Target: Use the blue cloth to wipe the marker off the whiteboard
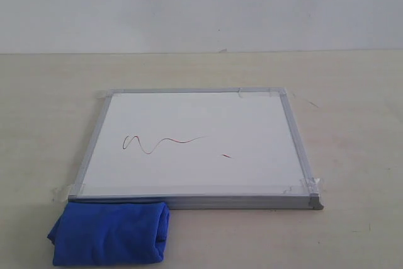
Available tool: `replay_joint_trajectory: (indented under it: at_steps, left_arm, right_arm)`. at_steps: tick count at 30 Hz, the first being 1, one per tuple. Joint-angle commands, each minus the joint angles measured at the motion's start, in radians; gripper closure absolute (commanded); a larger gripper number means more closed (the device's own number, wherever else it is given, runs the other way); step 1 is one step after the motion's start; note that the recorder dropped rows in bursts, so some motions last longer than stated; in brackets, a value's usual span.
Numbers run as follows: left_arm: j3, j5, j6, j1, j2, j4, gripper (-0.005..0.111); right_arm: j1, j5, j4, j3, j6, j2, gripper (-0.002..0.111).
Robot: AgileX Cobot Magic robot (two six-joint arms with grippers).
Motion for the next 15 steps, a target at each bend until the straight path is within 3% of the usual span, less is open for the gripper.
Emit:
replay_joint_trajectory:
  at_steps: [1,9,15]
  left_arm:
    - [-0.003,-0.005,0.006,-0.001,-0.003,-0.006,0.102]
    - [-0.003,-0.005,0.006,-0.001,-0.003,-0.006,0.102]
    - [-0.003,-0.005,0.006,-0.001,-0.003,-0.006,0.102]
  right_arm:
    - [0.001,-0.054,0.009,-0.027,0.006,0.000,0.108]
    - [0.001,-0.298,0.089,-0.049,0.070,0.000,0.108]
    - [0.001,-0.263,0.092,-0.232,0.017,0.128,0.108]
